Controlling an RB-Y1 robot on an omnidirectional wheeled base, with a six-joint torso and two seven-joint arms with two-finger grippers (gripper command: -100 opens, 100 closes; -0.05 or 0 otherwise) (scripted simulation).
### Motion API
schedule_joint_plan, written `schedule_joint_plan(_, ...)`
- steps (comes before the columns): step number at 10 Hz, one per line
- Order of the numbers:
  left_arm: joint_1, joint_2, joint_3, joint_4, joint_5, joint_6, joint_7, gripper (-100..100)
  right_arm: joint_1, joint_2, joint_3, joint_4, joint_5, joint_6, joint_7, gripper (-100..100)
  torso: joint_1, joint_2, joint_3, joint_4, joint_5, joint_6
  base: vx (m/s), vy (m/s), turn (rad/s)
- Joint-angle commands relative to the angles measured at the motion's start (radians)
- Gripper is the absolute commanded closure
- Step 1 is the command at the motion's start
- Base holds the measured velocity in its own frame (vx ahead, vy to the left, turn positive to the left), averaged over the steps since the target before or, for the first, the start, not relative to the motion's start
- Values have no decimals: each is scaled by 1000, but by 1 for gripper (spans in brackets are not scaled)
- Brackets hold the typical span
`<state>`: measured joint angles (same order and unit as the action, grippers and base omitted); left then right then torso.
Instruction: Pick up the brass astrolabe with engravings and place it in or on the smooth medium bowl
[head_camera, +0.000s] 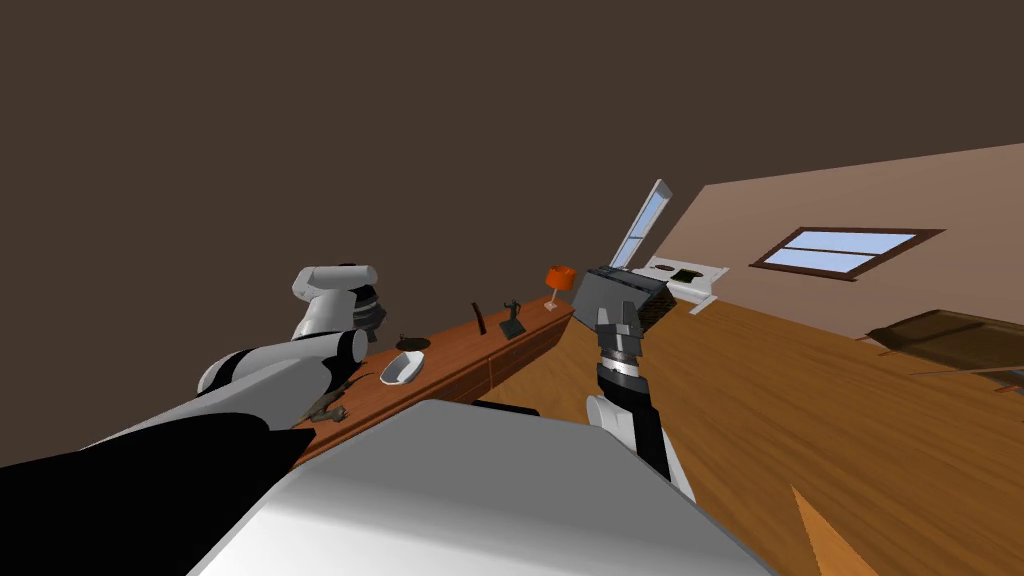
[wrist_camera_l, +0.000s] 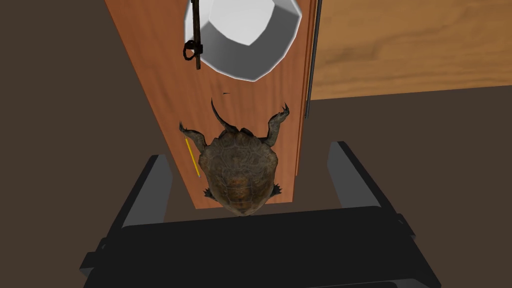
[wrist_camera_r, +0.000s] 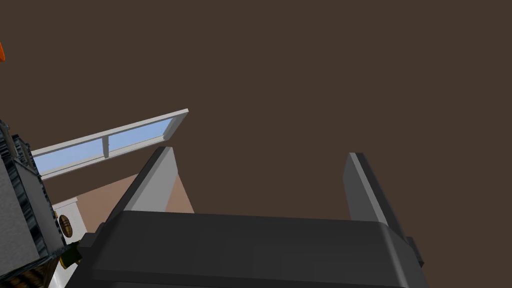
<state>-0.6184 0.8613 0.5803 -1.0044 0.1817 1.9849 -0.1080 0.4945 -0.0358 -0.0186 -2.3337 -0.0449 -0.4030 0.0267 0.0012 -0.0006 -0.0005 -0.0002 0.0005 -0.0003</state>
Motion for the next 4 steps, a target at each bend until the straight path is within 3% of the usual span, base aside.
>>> schedule_joint_plan(1,0,0,0,0,0,0,0,0,0,0,0,0,0,0,0,0,0,0,0,0,0,0,0,0,0)
schedule_joint_plan(4,0,0,0,0,0,0,0,0,0,0,0,0,0,0,0,0,0,0,0,0,0,0,0,0,0)
